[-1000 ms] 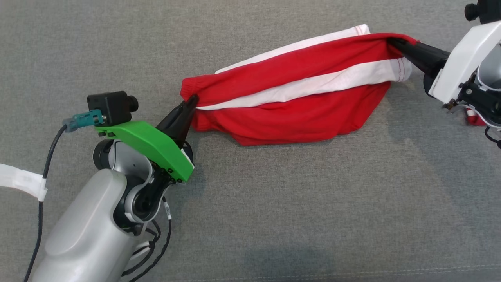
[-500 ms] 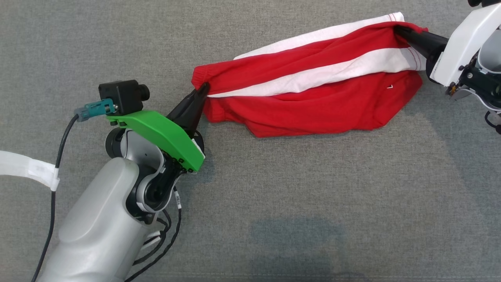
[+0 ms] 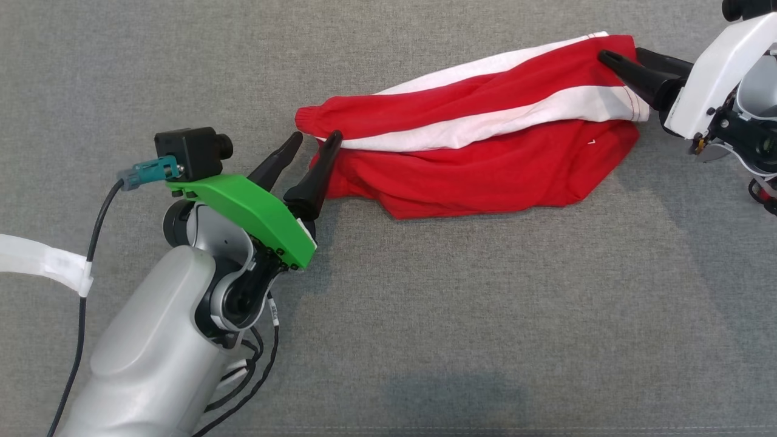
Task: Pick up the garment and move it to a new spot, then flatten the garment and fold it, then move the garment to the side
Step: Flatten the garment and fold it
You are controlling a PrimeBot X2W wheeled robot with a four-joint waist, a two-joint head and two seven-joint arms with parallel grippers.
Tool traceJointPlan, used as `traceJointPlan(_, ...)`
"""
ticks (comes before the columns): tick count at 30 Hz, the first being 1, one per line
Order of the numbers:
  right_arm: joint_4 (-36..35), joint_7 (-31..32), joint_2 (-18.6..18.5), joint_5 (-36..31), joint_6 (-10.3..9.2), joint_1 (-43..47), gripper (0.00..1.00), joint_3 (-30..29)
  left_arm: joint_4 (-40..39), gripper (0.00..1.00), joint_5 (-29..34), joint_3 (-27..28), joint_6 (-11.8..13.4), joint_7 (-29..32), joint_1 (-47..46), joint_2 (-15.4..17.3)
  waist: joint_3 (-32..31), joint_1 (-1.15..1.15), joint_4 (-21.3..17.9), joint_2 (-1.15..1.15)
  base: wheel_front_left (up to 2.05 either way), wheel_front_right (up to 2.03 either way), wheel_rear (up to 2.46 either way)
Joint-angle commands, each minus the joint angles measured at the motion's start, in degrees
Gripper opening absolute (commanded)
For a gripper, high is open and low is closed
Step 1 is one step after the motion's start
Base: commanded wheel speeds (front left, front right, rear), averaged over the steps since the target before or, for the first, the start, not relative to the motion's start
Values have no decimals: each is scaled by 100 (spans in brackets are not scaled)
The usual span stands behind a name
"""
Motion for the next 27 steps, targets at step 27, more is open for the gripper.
traceJointPlan(27, 345, -1276, 44, -147, -1, 876, 100, 57, -365, 100, 462, -49, 267, -605, 817, 435, -839, 0, -14, 0, 0, 0, 0)
